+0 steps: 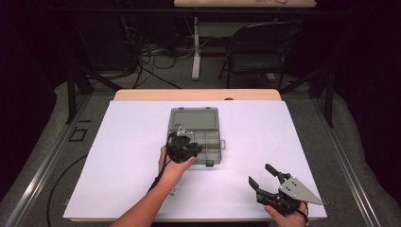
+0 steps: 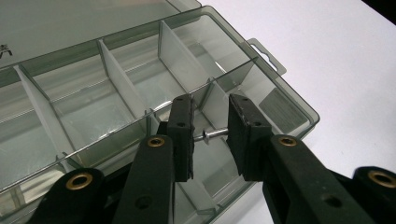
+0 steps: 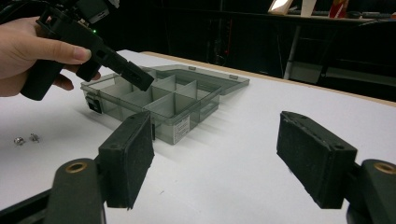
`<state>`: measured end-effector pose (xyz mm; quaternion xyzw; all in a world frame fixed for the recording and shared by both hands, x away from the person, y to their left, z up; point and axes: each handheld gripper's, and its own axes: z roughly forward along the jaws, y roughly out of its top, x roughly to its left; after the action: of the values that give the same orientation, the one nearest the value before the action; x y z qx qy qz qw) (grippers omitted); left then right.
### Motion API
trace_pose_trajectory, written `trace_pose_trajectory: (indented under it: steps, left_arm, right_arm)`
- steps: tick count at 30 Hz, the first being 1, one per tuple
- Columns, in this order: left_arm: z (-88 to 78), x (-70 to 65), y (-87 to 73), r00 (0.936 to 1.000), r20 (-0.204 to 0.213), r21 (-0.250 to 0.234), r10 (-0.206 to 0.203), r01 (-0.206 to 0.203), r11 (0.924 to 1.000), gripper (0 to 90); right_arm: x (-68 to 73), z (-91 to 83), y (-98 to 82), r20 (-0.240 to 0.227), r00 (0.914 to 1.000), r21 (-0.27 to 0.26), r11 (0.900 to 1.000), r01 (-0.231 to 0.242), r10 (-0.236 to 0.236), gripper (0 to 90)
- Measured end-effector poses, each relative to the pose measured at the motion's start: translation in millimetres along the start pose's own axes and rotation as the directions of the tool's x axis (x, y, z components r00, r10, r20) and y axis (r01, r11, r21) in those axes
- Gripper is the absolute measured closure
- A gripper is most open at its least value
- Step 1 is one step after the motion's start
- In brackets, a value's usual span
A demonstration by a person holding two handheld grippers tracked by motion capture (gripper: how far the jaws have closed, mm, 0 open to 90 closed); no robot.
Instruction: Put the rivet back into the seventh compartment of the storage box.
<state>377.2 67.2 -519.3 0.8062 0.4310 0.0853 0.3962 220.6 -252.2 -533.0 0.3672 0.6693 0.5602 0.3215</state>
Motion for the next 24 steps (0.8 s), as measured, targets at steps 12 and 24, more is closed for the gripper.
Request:
trace_pose_trajectory:
  steps: [12, 24]
  left_arm:
    - [0.3, 0.4, 0.2, 1.0, 0.003, -0.005, -0.009, 0.009, 0.9999, 71.3]
    - [-2.4, 1.3, 0.6, 0.9998, 0.014, -0.024, -0.017, 0.017, 0.9996, 62.5]
  right_arm:
    - [0.1, 0.0, 0.1, -0.001, 1.0, -0.001, 1.0, 0.001, -0.001, 26.7]
    - [-0.1, -0.6, 0.3, 0.0, 1.0, 0.003, 1.0, 0.001, -0.001, 26.7]
